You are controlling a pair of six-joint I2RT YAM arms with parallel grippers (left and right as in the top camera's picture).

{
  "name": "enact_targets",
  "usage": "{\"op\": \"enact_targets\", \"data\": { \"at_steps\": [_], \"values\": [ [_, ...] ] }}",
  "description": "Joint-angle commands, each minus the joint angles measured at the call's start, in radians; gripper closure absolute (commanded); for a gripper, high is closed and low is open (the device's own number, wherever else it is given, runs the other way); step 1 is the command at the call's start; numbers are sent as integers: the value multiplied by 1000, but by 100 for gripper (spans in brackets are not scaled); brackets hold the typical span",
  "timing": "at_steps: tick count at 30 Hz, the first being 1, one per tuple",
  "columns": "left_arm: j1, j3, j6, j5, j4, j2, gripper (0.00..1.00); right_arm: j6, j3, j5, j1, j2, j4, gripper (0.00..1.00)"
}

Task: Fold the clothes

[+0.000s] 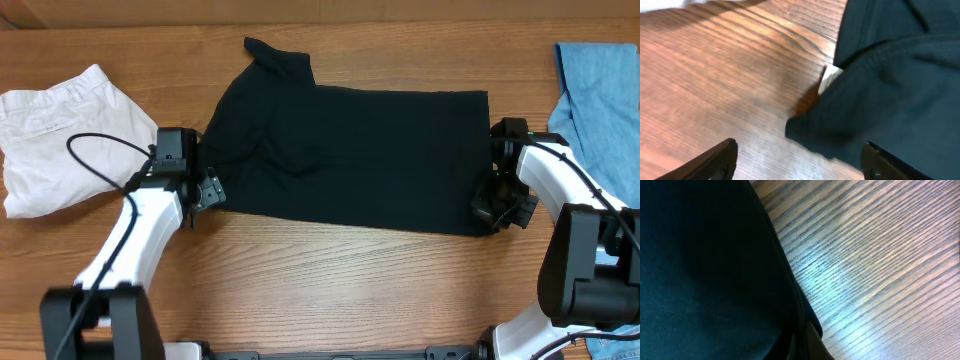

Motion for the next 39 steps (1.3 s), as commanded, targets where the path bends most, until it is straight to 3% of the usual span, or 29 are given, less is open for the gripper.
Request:
{"op": "enact_targets", "data": {
  "at_steps": [1,3,5,7,10,18,26,39],
  "values": [
    [5,-5,70,2,55,81,22,9,-2,27,-8,1,3,96],
    [5,-5,74,18,100,113,26,9,-2,27,-8,1,3,96],
    [5,-4,92,47,126,130,38,9,-2,27,-8,1,3,96],
    [5,-4,94,55,121,131,58,9,-2,27,-8,1,3,96],
    [5,-4,94,27,111,130,96,9,-2,27,-8,1,5,96],
    [93,-3,-9,-189,-13,102,96,9,-2,28,-8,1,-24,96],
    [206,-3,-17,-73,-188,57,96,10,-2,26,-8,1,-100,96],
    [190,-3,47,29,-202,21,96,10,-2,-19,-8,0,-130,96]
  ]
}}
